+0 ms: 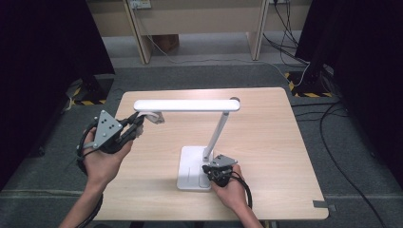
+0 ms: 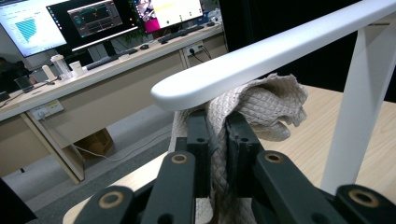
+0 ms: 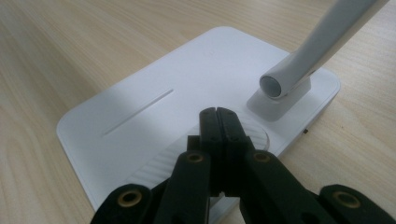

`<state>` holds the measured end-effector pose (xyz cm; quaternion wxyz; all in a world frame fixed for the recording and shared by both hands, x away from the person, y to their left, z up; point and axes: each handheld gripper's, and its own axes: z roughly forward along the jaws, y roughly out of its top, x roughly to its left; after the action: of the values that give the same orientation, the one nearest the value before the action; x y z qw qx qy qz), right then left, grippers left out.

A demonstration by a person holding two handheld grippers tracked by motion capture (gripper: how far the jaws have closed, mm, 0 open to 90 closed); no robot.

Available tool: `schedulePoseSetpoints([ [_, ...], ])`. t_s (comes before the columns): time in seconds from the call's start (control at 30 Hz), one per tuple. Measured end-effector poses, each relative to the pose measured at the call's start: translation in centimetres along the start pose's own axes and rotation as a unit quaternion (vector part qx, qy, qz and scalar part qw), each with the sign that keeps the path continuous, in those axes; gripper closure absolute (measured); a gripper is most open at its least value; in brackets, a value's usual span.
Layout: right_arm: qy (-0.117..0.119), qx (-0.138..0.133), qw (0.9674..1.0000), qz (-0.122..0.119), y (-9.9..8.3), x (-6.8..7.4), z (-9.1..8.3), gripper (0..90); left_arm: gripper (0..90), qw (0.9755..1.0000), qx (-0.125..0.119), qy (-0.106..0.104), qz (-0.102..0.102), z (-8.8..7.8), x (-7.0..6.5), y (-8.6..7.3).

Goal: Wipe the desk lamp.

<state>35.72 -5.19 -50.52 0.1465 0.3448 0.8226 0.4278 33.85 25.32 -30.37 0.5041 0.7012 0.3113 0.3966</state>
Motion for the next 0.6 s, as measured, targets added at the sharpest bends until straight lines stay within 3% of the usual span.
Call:
schedulePoseSetpoints([
  [0.6, -0.001, 0.001, 1.0, -0.001, 0.0, 0.0, 0.0, 90.0, 81.3, 0.9998, -0.004, -0.018, -0.001, 1.1, -1.5, 0.6],
])
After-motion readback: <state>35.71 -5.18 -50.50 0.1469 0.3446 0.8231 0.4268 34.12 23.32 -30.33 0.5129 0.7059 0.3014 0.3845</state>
